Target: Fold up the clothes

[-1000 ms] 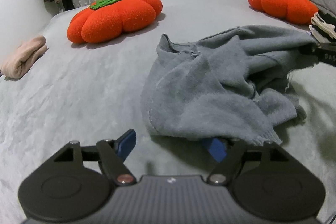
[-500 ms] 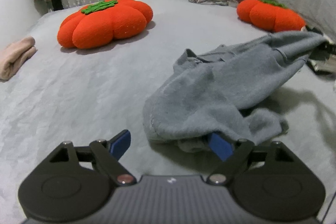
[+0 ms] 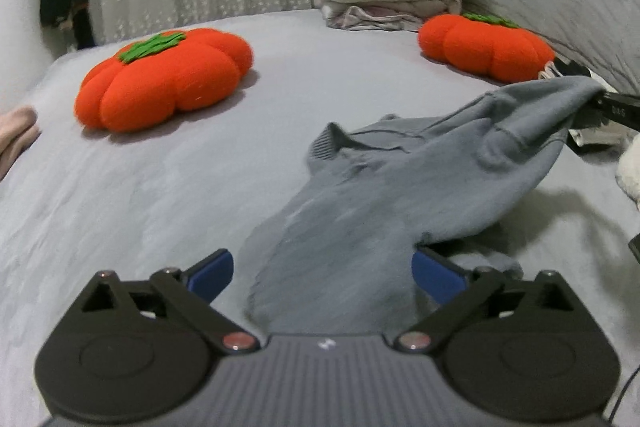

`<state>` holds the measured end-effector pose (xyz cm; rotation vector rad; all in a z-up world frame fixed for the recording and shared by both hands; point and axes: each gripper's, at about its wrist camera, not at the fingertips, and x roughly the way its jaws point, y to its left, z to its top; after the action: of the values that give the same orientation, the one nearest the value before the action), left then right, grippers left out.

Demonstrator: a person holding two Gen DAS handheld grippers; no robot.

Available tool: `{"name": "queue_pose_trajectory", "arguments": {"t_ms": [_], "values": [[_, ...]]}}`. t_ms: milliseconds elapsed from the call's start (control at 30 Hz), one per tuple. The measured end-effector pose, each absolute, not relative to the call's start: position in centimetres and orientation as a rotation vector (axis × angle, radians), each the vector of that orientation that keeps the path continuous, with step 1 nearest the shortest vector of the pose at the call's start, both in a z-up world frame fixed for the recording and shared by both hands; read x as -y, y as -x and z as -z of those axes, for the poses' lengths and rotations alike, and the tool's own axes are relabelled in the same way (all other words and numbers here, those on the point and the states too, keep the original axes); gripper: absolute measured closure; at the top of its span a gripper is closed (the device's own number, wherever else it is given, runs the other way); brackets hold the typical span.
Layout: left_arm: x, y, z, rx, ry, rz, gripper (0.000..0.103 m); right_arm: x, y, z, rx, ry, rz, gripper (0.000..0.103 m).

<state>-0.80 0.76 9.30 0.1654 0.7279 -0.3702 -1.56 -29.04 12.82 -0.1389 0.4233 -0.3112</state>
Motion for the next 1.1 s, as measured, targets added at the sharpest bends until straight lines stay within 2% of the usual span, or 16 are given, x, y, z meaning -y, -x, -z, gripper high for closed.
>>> {"name": "queue_pose_trajectory", "arguments": {"t_ms": [333, 400, 500, 533, 567, 600, 667, 733, 933, 1000, 1100], "values": [[3.0, -1.3, -6.9, -0.757, -0.243, 0.334, 0.003, 29.2, 1.5, -12.6, -0.430, 0.138, 0.261, 0.093], [3.0, -1.5, -6.6, -0.768, -0.250, 0.320, 0.007, 29.2, 1.5, -12.6, -0.433, 0.135, 0.235, 0.093], [2.6, -1.9, -6.2, -0.796, -0.231, 0.309, 0.026, 29.0, 1.5, -12.7, -0.439, 0.123, 0.190, 0.093], [2.3, -2.1, -6.1, -0.804, -0.220, 0.307, 0.041, 28.9, 1.5, -12.6, -0.444, 0.118, 0.174, 0.093], [2.2, -2.1, -6.0, -0.811, -0.212, 0.304, 0.051, 28.9, 1.5, -12.5, -0.452, 0.117, 0.160, 0.093], [1.9, -2.2, -6.0, -0.816, -0.203, 0.304, 0.054, 28.8, 1.5, -12.5, -0.460, 0.116, 0.146, 0.093], [1.6, -2.2, -6.1, -0.818, -0.182, 0.311, 0.071, 28.7, 1.4, -12.3, -0.476, 0.116, 0.117, 0.093], [1.2, -2.2, -6.4, -0.816, -0.166, 0.304, 0.081, 28.4, 1.2, -11.9, -0.493, 0.129, 0.099, 0.093], [-0.1, -1.7, -7.3, -0.810, -0.124, 0.294, 0.092, 27.8, 0.7, -10.7, -0.552, 0.159, 0.055, 0.093], [-0.2, -1.5, -7.4, -0.810, -0.126, 0.285, 0.092, 27.5, 0.7, -10.5, -0.572, 0.167, 0.035, 0.092], [0.0, -1.5, -7.2, -0.819, -0.128, 0.267, 0.092, 26.8, 0.5, -9.7, -0.621, 0.182, -0.034, 0.082]]}}
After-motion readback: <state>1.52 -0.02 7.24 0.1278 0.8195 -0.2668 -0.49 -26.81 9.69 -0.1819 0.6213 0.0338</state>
